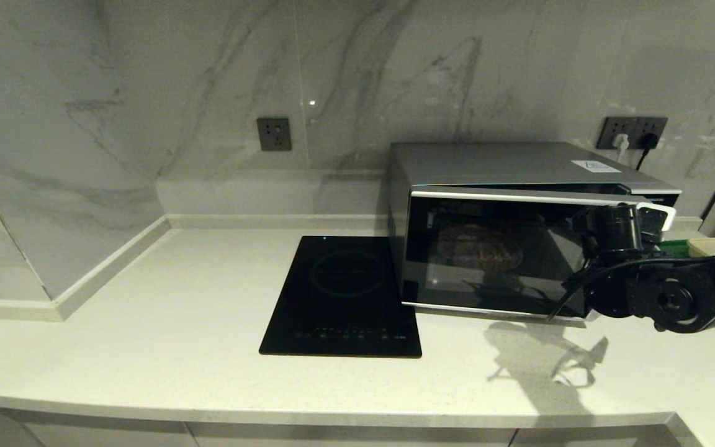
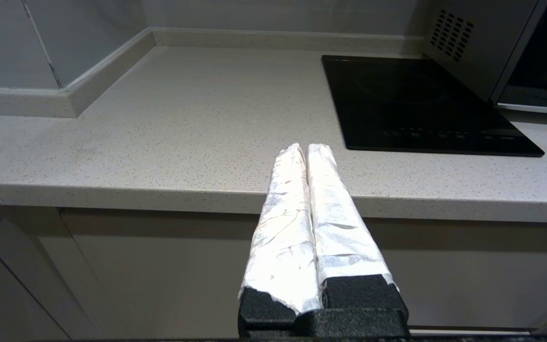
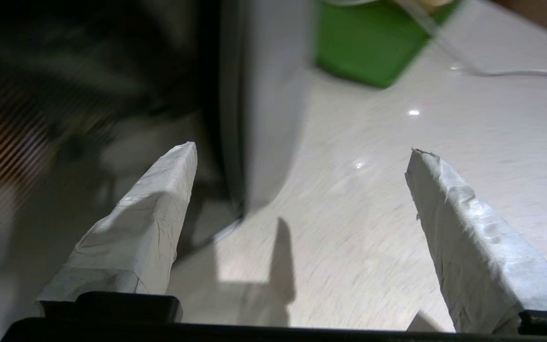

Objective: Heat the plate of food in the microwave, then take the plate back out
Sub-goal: Open the microwave oven

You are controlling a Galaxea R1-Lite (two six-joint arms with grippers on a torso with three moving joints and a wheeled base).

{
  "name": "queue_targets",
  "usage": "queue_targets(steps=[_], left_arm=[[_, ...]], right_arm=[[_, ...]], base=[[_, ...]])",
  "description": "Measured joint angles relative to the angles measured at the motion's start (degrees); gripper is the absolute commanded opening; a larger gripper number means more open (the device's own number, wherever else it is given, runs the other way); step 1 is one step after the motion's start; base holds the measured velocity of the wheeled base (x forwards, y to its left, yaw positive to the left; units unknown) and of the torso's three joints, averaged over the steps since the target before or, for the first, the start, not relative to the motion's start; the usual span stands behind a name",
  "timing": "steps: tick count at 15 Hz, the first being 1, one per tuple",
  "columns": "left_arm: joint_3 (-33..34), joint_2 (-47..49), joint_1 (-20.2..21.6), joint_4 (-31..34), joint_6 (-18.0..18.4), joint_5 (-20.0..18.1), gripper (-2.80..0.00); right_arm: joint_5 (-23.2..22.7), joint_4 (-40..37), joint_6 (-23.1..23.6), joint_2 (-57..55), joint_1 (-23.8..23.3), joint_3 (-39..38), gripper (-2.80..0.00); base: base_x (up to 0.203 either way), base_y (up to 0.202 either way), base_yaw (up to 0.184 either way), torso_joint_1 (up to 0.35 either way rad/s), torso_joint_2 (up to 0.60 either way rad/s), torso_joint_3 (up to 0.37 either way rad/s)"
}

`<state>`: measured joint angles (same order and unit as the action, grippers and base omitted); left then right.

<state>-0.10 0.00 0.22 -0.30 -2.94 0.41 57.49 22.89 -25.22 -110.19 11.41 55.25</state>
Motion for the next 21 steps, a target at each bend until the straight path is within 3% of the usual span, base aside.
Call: queue_targets(steps=[1,6,9,11,15,21], left_arm=[[0.0,0.0,0.0,0.0,0.0,0.0,-2.80],[0.0,0.0,0.0,0.0,0.0,0.0,-2.80],[0.0,0.0,0.0,0.0,0.0,0.0,-2.80],[0.0,0.0,0.0,0.0,0.0,0.0,-2.80],[0.0,0.0,0.0,0.0,0.0,0.0,-2.80],[0.0,0.0,0.0,0.0,0.0,0.0,-2.80]], right_arm=[[-1.8,-0.1,0.0,1.0,1.9,-1.6,-2.80],[-9.6,-1.1,1.2,12.4,12.1,-9.4,-2.80],[-14.1,-8.8,1.6,22.9,15.8,-9.0,-2.80],[-17.3,-17.5,0.0,27.7,15.1,-2.6,-2.80],[-26.1,-36.5,-6.8,30.0,8.2,16.9,-2.80],[-42.5,-59.5,-20.3,16.4,-3.5,48.5,-2.80]], base=[[0.000,0.000,0.000,0.000,0.00,0.000],[0.000,0.000,0.000,0.000,0.00,0.000],[0.000,0.000,0.000,0.000,0.00,0.000],[0.000,0.000,0.000,0.000,0.00,0.000],[0.000,0.000,0.000,0.000,0.00,0.000],[0.000,0.000,0.000,0.000,0.00,0.000]])
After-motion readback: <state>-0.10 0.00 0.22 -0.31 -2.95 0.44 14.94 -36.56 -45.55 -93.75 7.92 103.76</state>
